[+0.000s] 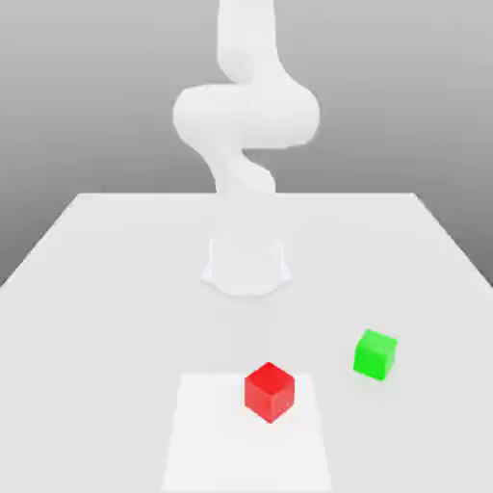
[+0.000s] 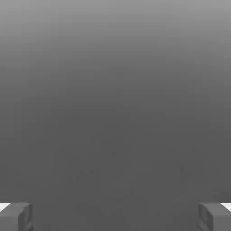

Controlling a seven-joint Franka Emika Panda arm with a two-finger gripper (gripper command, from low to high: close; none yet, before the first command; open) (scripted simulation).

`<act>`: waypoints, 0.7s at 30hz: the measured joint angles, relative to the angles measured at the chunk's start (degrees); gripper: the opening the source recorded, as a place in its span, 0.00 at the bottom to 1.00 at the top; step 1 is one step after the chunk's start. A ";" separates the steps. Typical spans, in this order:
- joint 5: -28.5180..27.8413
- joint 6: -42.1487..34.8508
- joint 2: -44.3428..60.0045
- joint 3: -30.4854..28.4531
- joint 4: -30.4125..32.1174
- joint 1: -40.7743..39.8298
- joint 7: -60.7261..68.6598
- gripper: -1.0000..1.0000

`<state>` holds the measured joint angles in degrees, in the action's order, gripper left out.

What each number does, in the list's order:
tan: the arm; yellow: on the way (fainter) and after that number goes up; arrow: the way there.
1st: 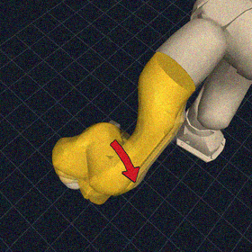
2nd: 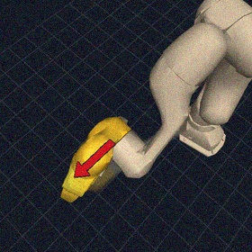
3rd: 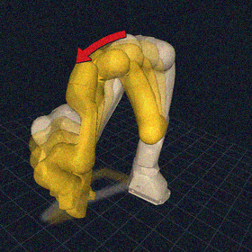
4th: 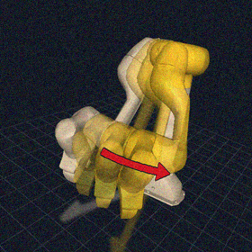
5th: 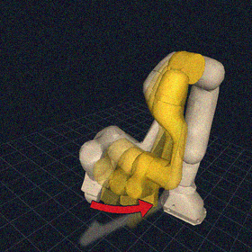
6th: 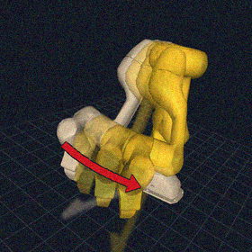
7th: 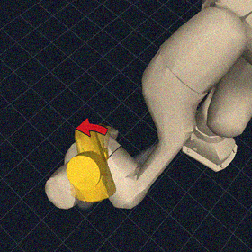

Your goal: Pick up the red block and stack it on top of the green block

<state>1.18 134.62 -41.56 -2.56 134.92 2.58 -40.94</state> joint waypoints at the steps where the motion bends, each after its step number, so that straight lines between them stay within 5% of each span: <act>1: 0.57 1.32 2.11 -1.12 1.46 1.18 2.37 0.50; 13: 4.59 17.02 27.28 -8.17 18.38 11.93 28.10 0.50; 21: -0.82 27.83 42.00 -7.78 26.58 12.87 36.41 0.50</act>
<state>0.36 162.45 0.44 -10.34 161.50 15.45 -4.53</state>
